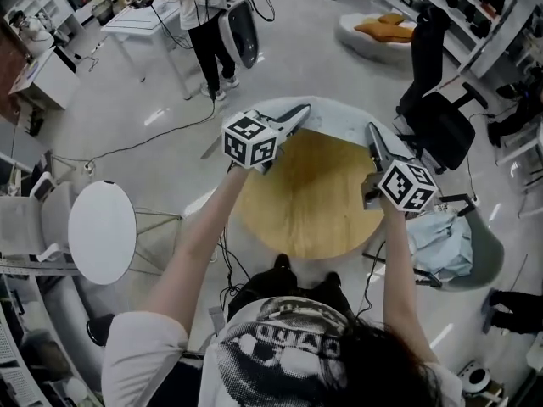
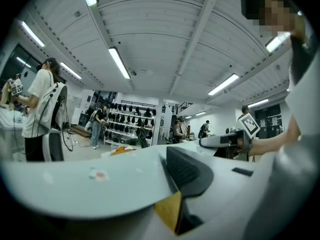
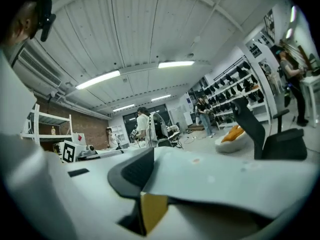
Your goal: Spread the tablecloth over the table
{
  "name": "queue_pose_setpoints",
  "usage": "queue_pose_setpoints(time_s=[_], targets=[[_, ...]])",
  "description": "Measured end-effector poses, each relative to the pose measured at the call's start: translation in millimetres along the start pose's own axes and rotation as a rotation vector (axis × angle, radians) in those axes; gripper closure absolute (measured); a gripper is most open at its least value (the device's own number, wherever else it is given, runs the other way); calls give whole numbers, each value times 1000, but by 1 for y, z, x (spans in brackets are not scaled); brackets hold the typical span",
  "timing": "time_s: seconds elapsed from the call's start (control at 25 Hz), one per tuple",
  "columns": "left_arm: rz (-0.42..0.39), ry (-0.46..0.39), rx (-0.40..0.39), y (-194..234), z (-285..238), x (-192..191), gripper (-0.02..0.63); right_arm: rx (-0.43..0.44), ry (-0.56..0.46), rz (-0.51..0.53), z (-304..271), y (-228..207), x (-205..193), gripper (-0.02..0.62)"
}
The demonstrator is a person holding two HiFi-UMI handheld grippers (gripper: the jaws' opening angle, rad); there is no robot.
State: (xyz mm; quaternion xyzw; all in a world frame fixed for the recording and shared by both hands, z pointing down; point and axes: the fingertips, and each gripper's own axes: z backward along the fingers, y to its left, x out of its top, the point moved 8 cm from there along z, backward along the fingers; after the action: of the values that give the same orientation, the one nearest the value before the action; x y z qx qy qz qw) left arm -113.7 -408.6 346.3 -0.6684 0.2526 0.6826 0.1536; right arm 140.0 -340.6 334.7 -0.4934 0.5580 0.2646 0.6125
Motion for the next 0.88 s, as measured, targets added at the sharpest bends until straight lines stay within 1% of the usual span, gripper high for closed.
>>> queue_pose_setpoints(time_s=[0.24,0.36,0.44,0.64,0.88], targets=[[94,11,-12,-26,32,-51,532,-3,16,-164,35,7,-58,526],[127,39,-1,-38,45,-73,531,3,27,-263,50,8,-86,531],[168,56,8,-43,55,-87,532,8,41,-312,57,11,-103,535],[336,73,46,-61,81,-122,531,21,94,-380,78,18,-134,546],[483,86,68,-78,110,-157,531,19,139,-416,102,34,-164,551]])
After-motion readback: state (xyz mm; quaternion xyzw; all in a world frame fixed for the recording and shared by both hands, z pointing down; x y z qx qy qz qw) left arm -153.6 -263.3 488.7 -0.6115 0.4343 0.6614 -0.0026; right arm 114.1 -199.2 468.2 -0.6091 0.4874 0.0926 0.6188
